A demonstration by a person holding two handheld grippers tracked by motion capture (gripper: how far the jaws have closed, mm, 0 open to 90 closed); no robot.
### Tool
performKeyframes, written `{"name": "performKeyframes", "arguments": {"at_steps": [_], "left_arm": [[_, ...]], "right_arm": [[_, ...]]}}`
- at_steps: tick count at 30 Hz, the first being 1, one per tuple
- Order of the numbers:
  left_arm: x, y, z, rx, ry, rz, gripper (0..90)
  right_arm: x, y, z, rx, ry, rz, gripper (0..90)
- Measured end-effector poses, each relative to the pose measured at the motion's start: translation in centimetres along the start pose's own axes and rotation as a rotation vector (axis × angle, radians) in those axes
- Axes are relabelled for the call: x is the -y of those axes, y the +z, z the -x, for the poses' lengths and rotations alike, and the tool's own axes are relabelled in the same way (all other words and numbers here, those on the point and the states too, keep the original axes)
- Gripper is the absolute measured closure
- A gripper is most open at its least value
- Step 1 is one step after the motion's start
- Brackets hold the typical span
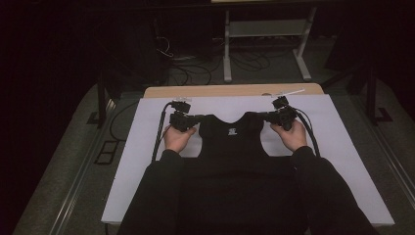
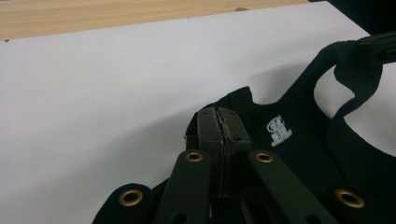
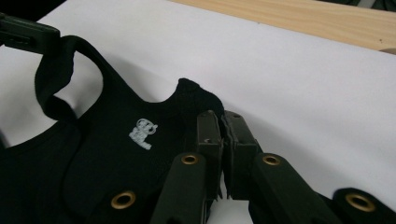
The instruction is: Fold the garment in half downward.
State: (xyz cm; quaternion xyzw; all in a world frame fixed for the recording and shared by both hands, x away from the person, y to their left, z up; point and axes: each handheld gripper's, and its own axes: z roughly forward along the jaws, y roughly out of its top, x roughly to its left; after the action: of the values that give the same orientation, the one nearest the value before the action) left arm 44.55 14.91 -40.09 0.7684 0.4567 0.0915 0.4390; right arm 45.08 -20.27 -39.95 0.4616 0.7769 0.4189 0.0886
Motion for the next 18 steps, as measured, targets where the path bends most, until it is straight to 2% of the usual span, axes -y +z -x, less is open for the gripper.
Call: {"name": "performKeyframes", "arguments": {"at_steps": [5, 14, 18], "left_arm": [[0.3, -1.2, 0.3, 0.009, 0.003, 0.019, 88.2], [-0.3, -3.4, 0.7, 0.011, 0.023, 0.056, 88.2], [-0.3, -4.1, 1.0, 0.015, 0.031, 0.055, 88.2]], "right_arm": [[0.4, -1.0, -0.3, -0.014, 0.001, 0.003, 85.1], [0.4, -3.1, -1.2, -0.036, -0.021, 0.027, 85.1], [0.4, -4.0, -1.6, -0.047, -0.027, 0.034, 85.1]]}}
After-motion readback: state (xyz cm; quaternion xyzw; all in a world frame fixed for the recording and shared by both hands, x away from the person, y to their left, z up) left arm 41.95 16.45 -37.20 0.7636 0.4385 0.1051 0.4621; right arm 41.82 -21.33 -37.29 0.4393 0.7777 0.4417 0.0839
